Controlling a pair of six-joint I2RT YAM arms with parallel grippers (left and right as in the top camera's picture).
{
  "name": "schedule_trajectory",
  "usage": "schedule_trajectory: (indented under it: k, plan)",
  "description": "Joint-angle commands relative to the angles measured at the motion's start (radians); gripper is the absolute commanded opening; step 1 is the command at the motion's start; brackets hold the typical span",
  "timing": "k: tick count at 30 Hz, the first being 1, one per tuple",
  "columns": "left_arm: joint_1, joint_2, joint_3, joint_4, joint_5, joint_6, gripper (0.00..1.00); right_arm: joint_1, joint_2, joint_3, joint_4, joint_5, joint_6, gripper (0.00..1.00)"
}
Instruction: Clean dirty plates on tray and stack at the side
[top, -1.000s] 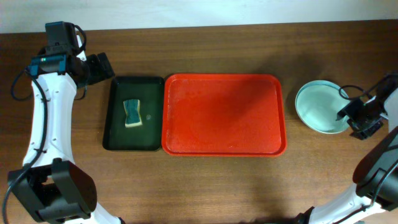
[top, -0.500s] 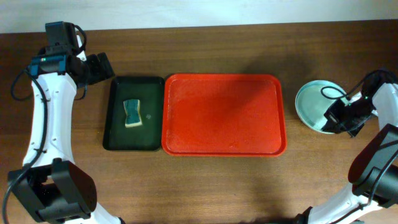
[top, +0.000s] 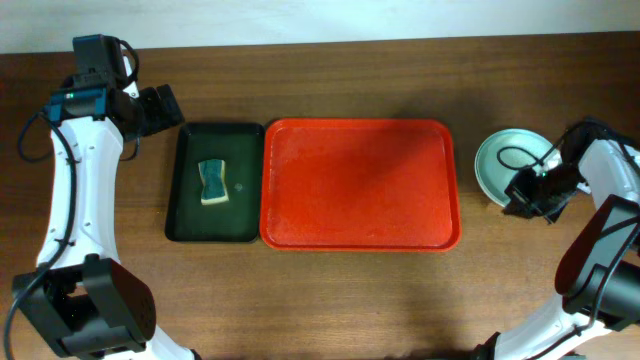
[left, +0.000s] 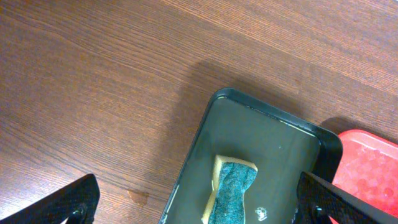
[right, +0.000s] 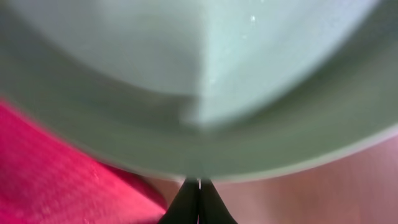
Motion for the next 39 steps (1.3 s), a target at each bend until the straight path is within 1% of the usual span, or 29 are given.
schedule_trajectory:
  k: [1, 4, 6, 7, 8, 10, 11, 13, 14, 17, 22, 23, 24, 25, 26, 28, 29, 35, 37, 39]
  plan:
    - [-0.001, 0.006, 0.001, 0.002, -0.004, -0.006, 0.99, 0.008, -0.003, -0.002, 0.068, 0.019, -0.009, 0.04]
    - [-0.001, 0.006, 0.001, 0.002, -0.004, -0.006, 0.99, 0.008, -0.003, -0.001, 0.1, 0.017, -0.009, 0.04]
    - [-0.001, 0.006, 0.001, 0.002, -0.004, -0.006, 1.0, 0.008, -0.003, 0.012, 0.073, -0.034, -0.019, 0.04]
    - [-0.001, 0.006, 0.001, 0.002, -0.004, -0.006, 0.99, 0.009, -0.003, 0.025, 0.055, -0.08, -0.058, 0.07]
    - [-0.001, 0.006, 0.001, 0.002, -0.004, -0.006, 1.0, 0.012, -0.003, 0.041, 0.039, -0.129, -0.11, 0.12]
    - [-0.001, 0.006, 0.001, 0.002, -0.004, -0.006, 0.99, 0.03, -0.003, 0.067, 0.023, -0.146, -0.171, 0.22]
    - [-0.001, 0.006, 0.001, 0.002, -0.004, -0.006, 0.99, 0.047, -0.003, 0.074, 0.026, -0.14, -0.202, 0.32]
    - [-0.001, 0.006, 0.001, 0.002, -0.004, -0.006, 0.99, 0.089, -0.003, 0.074, 0.058, -0.092, -0.224, 0.43]
    - [-0.001, 0.006, 0.001, 0.002, -0.004, -0.006, 0.99, 0.115, -0.003, 0.074, 0.077, -0.034, -0.224, 0.46]
    - [-0.003, 0.006, 0.001, 0.002, -0.004, -0.006, 0.99, 0.207, -0.003, 0.065, 0.142, 0.169, -0.246, 0.45]
    - [-0.002, 0.006, 0.001, 0.002, -0.004, -0.006, 0.99, 0.312, -0.002, 0.043, 0.229, 0.352, -0.245, 0.44]
    - [-0.002, 0.006, 0.001, 0.002, -0.004, -0.006, 0.99, 0.328, -0.002, 0.043, 0.237, 0.391, -0.245, 0.44]
    - [-0.002, 0.006, 0.001, 0.002, -0.004, -0.006, 0.99, 0.337, -0.002, 0.043, 0.242, 0.423, -0.245, 0.41]
    - [-0.002, 0.006, 0.001, 0.002, -0.004, -0.006, 0.99, 0.341, -0.002, 0.043, 0.243, 0.444, -0.245, 0.4]
    - [-0.002, 0.006, 0.001, 0.002, -0.004, -0.006, 0.99, 0.341, -0.002, 0.043, 0.243, 0.447, -0.245, 0.4]
    - [-0.002, 0.006, 0.001, 0.002, -0.004, -0.006, 0.99, 0.34, -0.002, 0.04, 0.243, 0.446, -0.244, 0.34]
    - [-0.002, 0.006, 0.001, 0.002, -0.004, -0.006, 0.99, 0.34, -0.002, 0.037, 0.245, 0.441, -0.241, 0.33]
    - [-0.002, 0.006, 0.001, 0.002, -0.004, -0.006, 1.0, 0.341, -0.002, -0.031, 0.327, 0.412, -0.241, 0.33]
    - [-0.002, 0.006, 0.001, 0.002, -0.004, -0.006, 0.99, 0.341, -0.002, -0.031, 0.325, 0.411, -0.241, 0.24]
    - [-0.002, 0.006, 0.001, 0.002, -0.004, -0.006, 0.99, 0.341, -0.002, -0.031, 0.318, 0.407, -0.241, 0.22]
